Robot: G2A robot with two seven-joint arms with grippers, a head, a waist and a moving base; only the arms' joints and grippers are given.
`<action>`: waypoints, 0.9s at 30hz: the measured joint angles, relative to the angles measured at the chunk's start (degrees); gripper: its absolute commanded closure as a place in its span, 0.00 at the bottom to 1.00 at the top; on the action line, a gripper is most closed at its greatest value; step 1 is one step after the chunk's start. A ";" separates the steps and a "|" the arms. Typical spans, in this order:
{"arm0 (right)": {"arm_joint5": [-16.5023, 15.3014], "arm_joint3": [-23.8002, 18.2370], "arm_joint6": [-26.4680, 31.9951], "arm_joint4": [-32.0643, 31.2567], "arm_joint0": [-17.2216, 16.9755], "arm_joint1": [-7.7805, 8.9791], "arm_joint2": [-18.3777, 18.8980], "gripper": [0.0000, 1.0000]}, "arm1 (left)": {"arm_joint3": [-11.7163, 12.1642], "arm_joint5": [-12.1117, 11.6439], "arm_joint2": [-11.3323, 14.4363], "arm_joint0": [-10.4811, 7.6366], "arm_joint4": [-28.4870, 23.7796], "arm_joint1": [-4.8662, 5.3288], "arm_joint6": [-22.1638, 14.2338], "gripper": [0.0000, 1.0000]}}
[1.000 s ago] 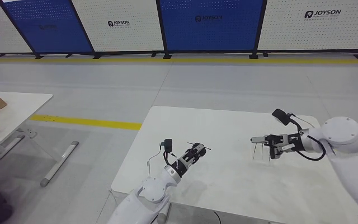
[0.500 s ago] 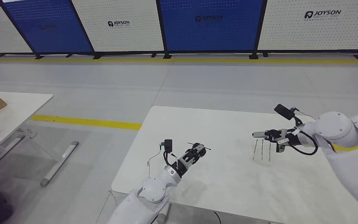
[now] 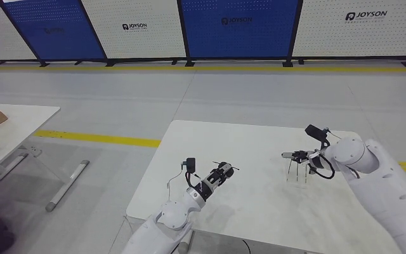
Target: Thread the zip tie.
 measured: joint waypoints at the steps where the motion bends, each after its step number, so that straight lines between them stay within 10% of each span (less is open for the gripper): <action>1: 0.00 -0.05 -0.21 0.01 -0.04 0.01 0.04 0.00 | 0.00 0.00 0.00 0.00 0.00 0.00 0.00 1.00; 13: -4.16 -2.25 -3.84 -8.19 -0.32 0.21 -1.48 0.00 | 0.00 0.00 0.00 0.00 0.00 0.00 0.00 1.00; 20: -15.74 -1.13 4.57 -15.26 3.50 0.15 -3.73 0.00 | 0.00 0.00 0.00 0.00 0.00 0.00 0.00 1.00; 27: -14.71 -1.08 4.49 -15.07 3.49 0.13 -3.66 0.00 | 0.00 0.00 0.00 0.00 0.00 0.00 0.00 1.00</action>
